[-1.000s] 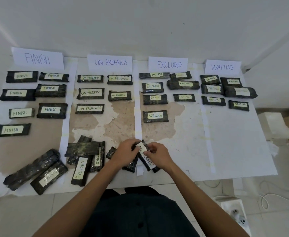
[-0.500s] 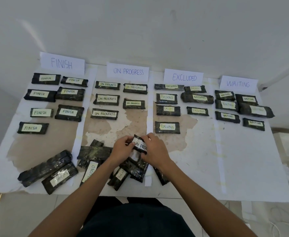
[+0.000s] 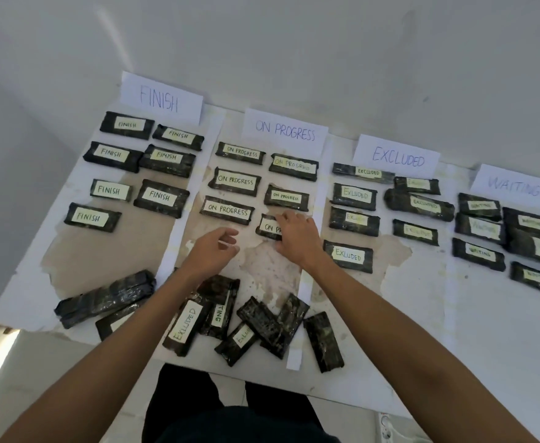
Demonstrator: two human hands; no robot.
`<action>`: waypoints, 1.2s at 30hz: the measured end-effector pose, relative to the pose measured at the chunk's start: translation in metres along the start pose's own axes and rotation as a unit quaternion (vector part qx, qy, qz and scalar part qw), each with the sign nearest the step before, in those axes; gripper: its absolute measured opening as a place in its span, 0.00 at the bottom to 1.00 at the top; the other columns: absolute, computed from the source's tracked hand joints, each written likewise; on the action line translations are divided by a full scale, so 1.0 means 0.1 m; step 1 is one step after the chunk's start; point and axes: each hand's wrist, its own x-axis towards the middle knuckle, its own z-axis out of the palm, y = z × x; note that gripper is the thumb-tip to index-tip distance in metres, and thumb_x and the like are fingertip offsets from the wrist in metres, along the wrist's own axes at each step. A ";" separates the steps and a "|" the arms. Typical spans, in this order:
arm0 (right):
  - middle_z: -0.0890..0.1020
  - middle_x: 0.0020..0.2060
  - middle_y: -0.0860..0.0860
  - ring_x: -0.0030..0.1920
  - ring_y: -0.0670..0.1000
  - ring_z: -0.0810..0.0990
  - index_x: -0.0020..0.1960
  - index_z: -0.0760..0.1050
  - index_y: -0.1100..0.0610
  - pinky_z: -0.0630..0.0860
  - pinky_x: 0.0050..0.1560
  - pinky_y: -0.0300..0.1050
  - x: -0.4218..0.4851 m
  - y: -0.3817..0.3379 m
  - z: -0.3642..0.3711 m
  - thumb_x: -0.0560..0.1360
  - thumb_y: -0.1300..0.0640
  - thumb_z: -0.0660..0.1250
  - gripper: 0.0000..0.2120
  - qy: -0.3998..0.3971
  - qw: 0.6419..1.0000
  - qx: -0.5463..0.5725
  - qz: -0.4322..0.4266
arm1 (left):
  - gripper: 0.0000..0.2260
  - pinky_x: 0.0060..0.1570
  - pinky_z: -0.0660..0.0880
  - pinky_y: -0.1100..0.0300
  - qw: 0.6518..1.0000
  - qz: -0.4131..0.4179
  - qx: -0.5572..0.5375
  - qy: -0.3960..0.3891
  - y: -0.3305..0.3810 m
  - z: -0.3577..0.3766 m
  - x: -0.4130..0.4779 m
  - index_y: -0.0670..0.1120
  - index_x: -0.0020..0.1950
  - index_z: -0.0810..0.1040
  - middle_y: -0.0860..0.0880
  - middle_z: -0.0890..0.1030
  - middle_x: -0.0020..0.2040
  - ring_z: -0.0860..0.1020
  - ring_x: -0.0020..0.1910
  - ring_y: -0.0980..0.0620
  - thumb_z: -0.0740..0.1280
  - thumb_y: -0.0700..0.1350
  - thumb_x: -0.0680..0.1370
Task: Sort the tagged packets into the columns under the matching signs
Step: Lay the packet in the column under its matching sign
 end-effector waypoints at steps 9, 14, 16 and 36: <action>0.69 0.63 0.57 0.64 0.59 0.67 0.70 0.64 0.56 0.65 0.63 0.54 0.03 -0.03 0.03 0.73 0.53 0.66 0.28 -0.005 0.999 0.052 0.007 | 0.22 0.60 0.69 0.57 0.967 0.105 0.200 -0.117 -0.41 -0.22 -0.31 0.52 0.63 0.74 0.53 0.74 0.59 0.70 0.59 0.54 0.73 0.50 0.70; 0.68 0.65 0.57 0.63 0.59 0.66 0.71 0.63 0.55 0.67 0.60 0.53 -0.14 -0.14 -0.04 0.72 0.55 0.65 0.28 0.027 0.994 0.104 0.016 | 0.27 0.59 0.72 0.52 0.925 0.145 0.332 -0.115 -0.65 -0.35 -0.53 0.51 0.65 0.73 0.50 0.72 0.62 0.70 0.60 0.49 0.75 0.49 0.67; 0.67 0.65 0.57 0.63 0.58 0.66 0.71 0.63 0.55 0.67 0.60 0.53 -0.24 -0.21 -0.07 0.72 0.55 0.65 0.28 0.032 0.992 0.121 0.015 | 0.26 0.57 0.74 0.49 0.913 0.161 0.364 -0.091 -0.72 -0.36 -0.58 0.50 0.66 0.73 0.47 0.71 0.64 0.72 0.60 0.46 0.73 0.44 0.68; 0.72 0.61 0.52 0.59 0.50 0.72 0.69 0.68 0.55 0.71 0.60 0.44 -0.89 -0.40 -0.19 0.74 0.57 0.66 0.24 0.036 0.943 0.331 0.028 | 0.17 0.41 0.77 0.61 0.987 -0.059 -0.150 0.026 -0.01 -0.29 -0.71 0.51 0.62 0.73 0.50 0.80 0.52 0.79 0.48 0.53 0.57 0.36 0.78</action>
